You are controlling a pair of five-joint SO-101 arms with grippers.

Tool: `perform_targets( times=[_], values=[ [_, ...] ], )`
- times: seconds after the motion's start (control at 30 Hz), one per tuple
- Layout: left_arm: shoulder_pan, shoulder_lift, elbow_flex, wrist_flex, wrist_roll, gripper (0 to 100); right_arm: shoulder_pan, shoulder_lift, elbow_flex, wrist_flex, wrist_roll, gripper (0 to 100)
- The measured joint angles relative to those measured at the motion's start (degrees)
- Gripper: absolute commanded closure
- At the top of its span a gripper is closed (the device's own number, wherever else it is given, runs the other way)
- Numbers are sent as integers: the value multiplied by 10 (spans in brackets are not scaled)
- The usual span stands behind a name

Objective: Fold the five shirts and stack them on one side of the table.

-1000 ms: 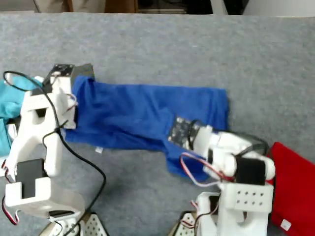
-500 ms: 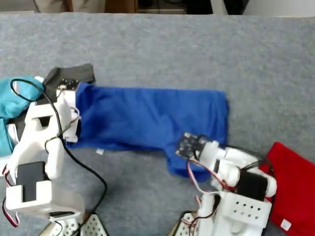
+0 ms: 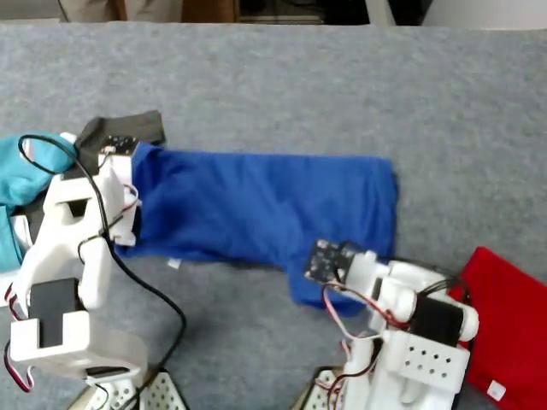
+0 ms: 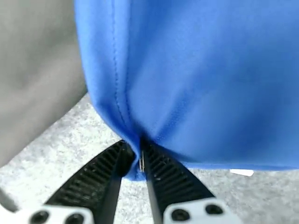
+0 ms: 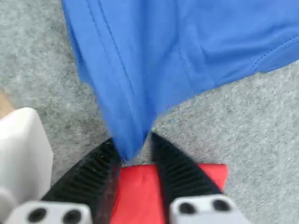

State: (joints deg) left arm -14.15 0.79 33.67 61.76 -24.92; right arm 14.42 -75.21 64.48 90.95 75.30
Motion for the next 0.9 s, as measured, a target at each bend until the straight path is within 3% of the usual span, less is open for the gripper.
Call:
perform_targets(
  times=[0.1,0.23,0.3,0.43,0.6,0.7,0.77,0.9],
  values=[
    [0,1,-27,36,0,830,0,0,-6,0,4,686],
    [-5,-18,-72,90,0,826,0,0,-25,-5,5,711],
    [-5,-37,-94,122,0,826,0,0,-37,-8,5,771],
    [-5,-78,-148,199,-1,826,0,0,-69,-26,-10,987],
    [-7,-129,-218,284,-25,833,0,0,-101,-31,-18,984],
    [-7,-141,-243,280,-15,925,0,3,-122,-45,-40,992],
    [-3,-140,-245,246,32,988,0,27,-143,-70,-62,992],
    [12,-107,-246,142,150,964,0,132,-217,-84,-105,990]
  ],
)
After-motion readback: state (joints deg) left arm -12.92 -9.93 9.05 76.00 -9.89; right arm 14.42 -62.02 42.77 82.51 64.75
